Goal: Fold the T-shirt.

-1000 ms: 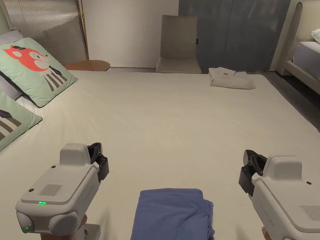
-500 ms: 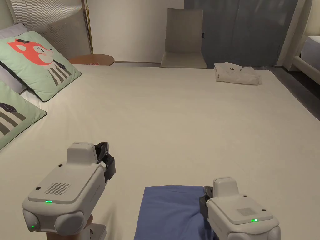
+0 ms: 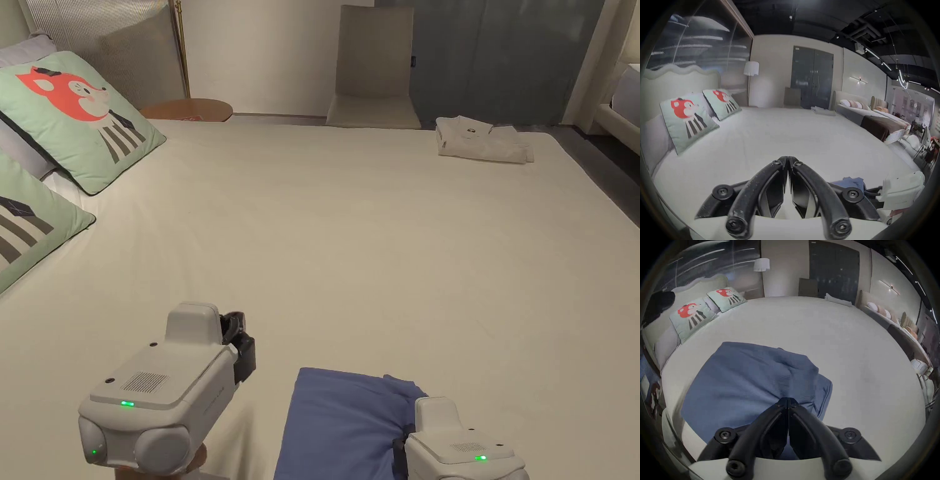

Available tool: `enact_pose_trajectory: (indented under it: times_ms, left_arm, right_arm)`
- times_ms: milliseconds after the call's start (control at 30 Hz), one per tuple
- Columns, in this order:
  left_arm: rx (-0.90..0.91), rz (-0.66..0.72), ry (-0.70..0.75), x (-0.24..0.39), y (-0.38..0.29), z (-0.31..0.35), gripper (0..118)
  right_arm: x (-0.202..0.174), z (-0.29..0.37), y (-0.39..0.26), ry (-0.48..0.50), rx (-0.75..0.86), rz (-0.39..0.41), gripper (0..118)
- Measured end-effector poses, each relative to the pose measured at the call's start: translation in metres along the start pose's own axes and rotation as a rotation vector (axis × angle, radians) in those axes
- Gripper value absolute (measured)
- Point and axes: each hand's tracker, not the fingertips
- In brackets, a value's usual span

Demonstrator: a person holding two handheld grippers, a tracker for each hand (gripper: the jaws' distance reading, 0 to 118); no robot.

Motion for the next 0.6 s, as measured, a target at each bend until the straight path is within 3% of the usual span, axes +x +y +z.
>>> enact_pose_trajectory:
  times_ms: [100,133,200,233,267,300,333,533,600]
  left_arm:
    - [-0.119,0.087,-0.071,-0.006,-0.011,-0.018,6]
    - [-0.182,0.116,-0.097,-0.009,-0.013,-0.025,20]
    - [-0.315,0.214,-0.167,-0.011,-0.012,-0.035,60]
    - [-0.371,0.264,-0.199,-0.014,-0.015,-0.043,67]
    - [-0.415,0.32,-0.238,-0.019,-0.019,-0.051,67]
    - [-0.462,0.355,-0.283,-0.022,-0.023,-0.06,92]
    - [-0.494,0.383,-0.301,-0.02,-0.025,-0.064,104]
    - [-0.59,0.393,-0.376,-0.03,-0.043,-0.096,107]
    - [-0.662,0.441,-0.457,-0.034,-0.048,-0.103,98]
  right_arm:
    - [0.002,-0.003,-0.003,0.006,-0.002,-0.006,1]
    - [0.003,-0.003,-0.003,0.008,-0.002,-0.008,1]
    - [0.003,-0.002,-0.003,0.013,-0.001,-0.013,1]
    - [0.003,-0.001,-0.003,0.016,0.0,-0.015,1]
    - [0.003,-0.001,-0.004,0.019,0.0,-0.016,1]
    - [0.004,0.0,-0.004,0.021,0.001,-0.018,1]
    - [0.004,0.0,-0.004,0.023,0.001,-0.021,1]
    - [0.007,0.001,-0.004,0.036,0.003,-0.026,1]
    - [0.008,0.002,-0.004,0.041,0.004,-0.029,1]
